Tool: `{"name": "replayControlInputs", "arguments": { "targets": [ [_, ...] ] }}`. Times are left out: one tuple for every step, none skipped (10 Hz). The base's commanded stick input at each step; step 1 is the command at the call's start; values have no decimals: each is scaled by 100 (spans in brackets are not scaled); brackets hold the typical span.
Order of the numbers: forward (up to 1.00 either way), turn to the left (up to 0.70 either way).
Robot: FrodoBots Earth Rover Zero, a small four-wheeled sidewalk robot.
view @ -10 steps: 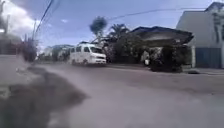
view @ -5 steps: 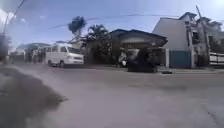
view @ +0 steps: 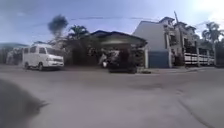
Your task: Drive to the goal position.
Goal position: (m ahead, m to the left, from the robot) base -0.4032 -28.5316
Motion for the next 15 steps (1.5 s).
{"name": "replayControlInputs", "arguments": {
  "targets": [
    [0,-70],
    [0,-70],
    [0,-70],
    [0,-70],
    [0,-70],
    [0,-70],
    [0,-70],
    [1,-70],
    [21,-63],
    [59,-46],
    [70,-35],
    [70,-35],
    [70,-35],
    [70,-35],
    [75,-35]
  ]
}}
